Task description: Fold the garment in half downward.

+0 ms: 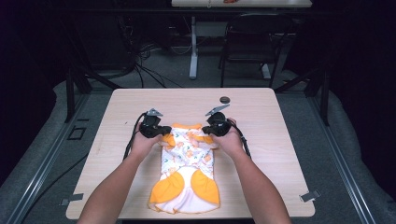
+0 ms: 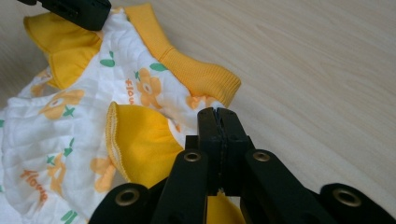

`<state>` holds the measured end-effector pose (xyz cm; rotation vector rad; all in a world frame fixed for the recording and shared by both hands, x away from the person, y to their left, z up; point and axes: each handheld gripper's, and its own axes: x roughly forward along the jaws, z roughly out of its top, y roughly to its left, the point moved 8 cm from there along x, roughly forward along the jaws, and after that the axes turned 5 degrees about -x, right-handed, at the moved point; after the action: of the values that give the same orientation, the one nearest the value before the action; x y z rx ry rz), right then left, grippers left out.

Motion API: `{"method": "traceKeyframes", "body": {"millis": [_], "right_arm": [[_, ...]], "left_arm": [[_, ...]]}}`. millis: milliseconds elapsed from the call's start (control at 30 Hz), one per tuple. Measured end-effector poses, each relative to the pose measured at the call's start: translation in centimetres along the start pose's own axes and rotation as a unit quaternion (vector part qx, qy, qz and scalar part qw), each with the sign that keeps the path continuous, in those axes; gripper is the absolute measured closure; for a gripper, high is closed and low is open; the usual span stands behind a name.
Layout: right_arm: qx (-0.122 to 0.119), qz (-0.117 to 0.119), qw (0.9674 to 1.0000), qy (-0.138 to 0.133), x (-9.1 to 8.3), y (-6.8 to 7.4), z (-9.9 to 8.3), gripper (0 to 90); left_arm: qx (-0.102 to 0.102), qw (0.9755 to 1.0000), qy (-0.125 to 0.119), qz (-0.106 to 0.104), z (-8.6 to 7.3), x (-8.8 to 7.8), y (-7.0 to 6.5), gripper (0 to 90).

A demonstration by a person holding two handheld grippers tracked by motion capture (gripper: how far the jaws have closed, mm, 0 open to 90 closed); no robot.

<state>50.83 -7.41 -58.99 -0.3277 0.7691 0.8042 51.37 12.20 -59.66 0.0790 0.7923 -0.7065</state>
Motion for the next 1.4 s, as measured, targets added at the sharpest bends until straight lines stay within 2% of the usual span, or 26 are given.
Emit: {"method": "traceKeyframes", "body": {"millis": [133,233,333,600,633,833,933,1033,1067,1200,1400], "right_arm": [[0.001,-0.003,0.9999,-0.010,-0.5,0.0,0.4,89.5],[-0.002,-0.006,0.9999,-0.012,-0.6,0.1,0.6,89.5],[-0.020,-0.014,0.9997,-0.010,-1.3,0.1,1.5,89.5],[-0.040,-0.032,0.9984,-0.026,-3.2,0.0,3.8,89.5],[-0.047,-0.040,0.9975,-0.035,-3.8,-0.1,4.7,89.5],[-0.063,-0.053,0.9952,-0.052,-5.4,-0.1,6.5,89.5],[-0.068,-0.060,0.9937,-0.066,-6.1,-0.1,7.1,89.5],[-0.078,-0.062,0.9930,-0.064,-6.2,0.1,6.9,89.4],[-0.086,-0.064,0.9925,-0.060,-6.1,0.2,6.7,89.4],[-0.096,-0.062,0.9921,-0.052,-5.9,0.8,5.9,89.3],[-0.111,-0.060,0.9909,-0.047,-6.0,1.5,5.1,89.3]], "left_arm": [[-0.004,1.0000,-0.007,-0.002,0.3,-0.5,0.0,87.1],[0.002,0.9999,-0.012,-0.001,0.8,-1.1,0.0,87.0],[0.007,0.9998,-0.021,0.001,1.7,-1.9,-0.2,87.1],[0.017,0.9988,-0.046,0.008,3.7,-3.6,-0.2,87.2],[0.020,0.9984,-0.052,0.010,4.3,-4.1,-0.2,87.2],[0.033,0.9969,-0.070,0.012,5.7,-5.4,-0.4,87.3],[0.044,0.9954,-0.084,0.017,6.5,-6.3,-0.7,87.3],[0.050,0.9951,-0.084,0.020,6.4,-6.4,-0.8,87.3],[0.058,0.9951,-0.077,0.021,5.9,-6.2,-1.0,87.3],[0.069,0.9950,-0.068,0.022,4.9,-5.8,-1.3,87.3],[0.072,0.9945,-0.074,0.016,4.2,-6.0,-1.6,87.3]]}}
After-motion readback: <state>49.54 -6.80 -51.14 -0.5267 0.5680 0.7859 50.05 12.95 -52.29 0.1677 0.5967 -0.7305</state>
